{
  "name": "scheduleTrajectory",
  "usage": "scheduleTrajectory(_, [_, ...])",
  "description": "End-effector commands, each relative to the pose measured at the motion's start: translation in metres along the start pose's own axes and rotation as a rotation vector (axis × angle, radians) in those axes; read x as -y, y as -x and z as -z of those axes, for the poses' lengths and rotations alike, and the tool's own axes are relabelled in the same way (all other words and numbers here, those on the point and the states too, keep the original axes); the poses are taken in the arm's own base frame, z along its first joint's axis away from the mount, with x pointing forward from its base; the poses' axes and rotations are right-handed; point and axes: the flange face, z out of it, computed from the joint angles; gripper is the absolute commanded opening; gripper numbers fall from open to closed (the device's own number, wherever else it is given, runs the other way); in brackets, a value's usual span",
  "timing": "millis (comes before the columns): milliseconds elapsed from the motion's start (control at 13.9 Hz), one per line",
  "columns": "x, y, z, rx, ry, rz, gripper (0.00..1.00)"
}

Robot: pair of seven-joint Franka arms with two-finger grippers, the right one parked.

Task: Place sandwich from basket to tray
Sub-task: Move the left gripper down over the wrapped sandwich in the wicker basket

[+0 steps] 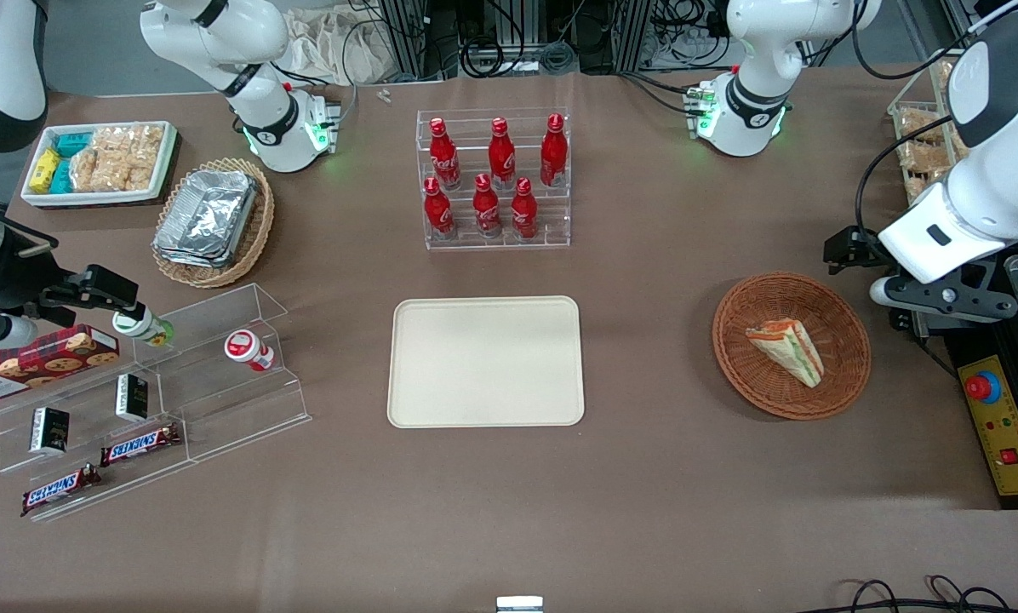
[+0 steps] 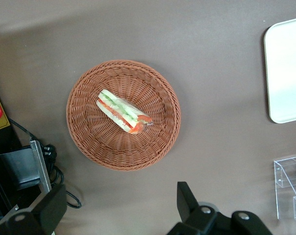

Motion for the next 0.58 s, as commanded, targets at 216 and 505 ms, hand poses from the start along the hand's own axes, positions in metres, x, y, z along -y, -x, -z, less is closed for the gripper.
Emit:
scheduleTrajectory(216, [0.008, -0.004, -0.004, 0.030, 0.000, 0.002, 1.00])
scheduleTrajectory(505, [0.022, 0.004, -0.040, 0.073, 0.002, 0.125, 1.00])
